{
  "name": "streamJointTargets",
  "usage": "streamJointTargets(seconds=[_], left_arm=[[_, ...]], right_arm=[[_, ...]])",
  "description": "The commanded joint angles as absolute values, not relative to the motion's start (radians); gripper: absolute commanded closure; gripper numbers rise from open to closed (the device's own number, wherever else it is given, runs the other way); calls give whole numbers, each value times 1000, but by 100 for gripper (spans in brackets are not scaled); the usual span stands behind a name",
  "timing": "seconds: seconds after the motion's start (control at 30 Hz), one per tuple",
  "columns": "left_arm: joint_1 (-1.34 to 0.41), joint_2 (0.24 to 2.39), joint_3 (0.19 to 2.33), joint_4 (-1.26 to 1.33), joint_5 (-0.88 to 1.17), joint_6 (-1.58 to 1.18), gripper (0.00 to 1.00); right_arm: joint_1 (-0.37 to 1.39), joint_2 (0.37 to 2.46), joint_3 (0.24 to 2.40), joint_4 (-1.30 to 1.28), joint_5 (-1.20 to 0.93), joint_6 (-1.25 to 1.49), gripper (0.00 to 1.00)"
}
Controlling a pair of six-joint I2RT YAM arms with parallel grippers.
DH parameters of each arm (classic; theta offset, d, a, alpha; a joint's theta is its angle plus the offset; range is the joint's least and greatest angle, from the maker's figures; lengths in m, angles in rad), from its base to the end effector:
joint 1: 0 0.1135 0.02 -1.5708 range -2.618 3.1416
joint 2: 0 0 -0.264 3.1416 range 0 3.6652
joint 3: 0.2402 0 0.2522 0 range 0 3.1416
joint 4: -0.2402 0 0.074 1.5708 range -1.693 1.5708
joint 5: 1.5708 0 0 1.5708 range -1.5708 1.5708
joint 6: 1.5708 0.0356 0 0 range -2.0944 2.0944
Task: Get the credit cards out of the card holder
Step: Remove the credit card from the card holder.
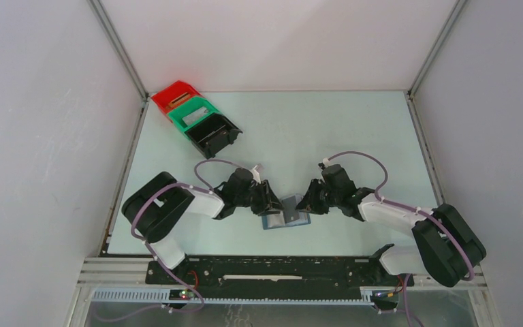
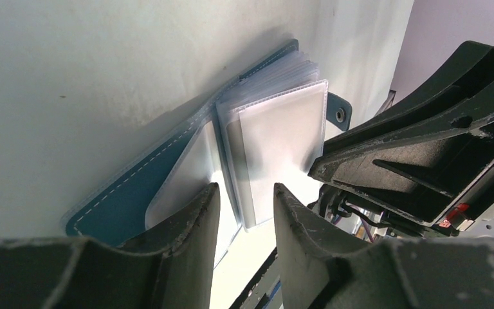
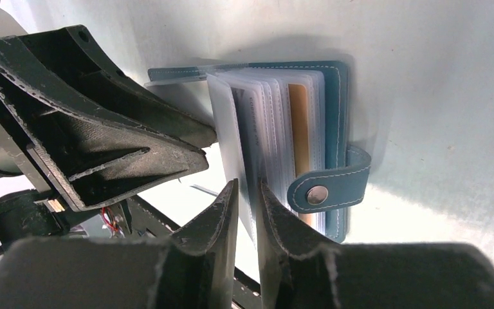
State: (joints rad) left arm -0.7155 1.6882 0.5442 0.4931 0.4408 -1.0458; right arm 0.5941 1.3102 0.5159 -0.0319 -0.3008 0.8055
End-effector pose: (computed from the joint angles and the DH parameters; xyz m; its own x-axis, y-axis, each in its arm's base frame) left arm 0.2100 -0.2026 0.1132 -0.9643 -0.1988 -0.1750 0.0300 0.5745 -0.8180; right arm 0.1927 0.1429 0.1565 -0.9277 0.2046 -0.3123 -0.0462 0.7673 0.6397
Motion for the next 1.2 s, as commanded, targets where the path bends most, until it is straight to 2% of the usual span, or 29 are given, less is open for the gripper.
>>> streamJointTargets(seconds=[0.0, 0.57, 0.77, 0.9, 1.17], left_arm=[[-707, 1644, 537, 457, 431, -1009, 58], [-647, 1459, 562, 222, 379, -879, 56], [-595, 1324, 556, 118, 342, -839, 55], [-587, 1254, 580, 41, 311, -810, 53], [-594, 1258, 601, 62, 375, -814, 53]], right_arm=[[607, 1278, 537, -10, -305, 793, 75], [714, 1368, 613, 62, -339, 813, 73], [780, 1486, 682, 97, -356, 822, 64], [793, 1547, 702, 137, -382, 846, 62], [781, 1490, 701, 65, -335, 819, 62]])
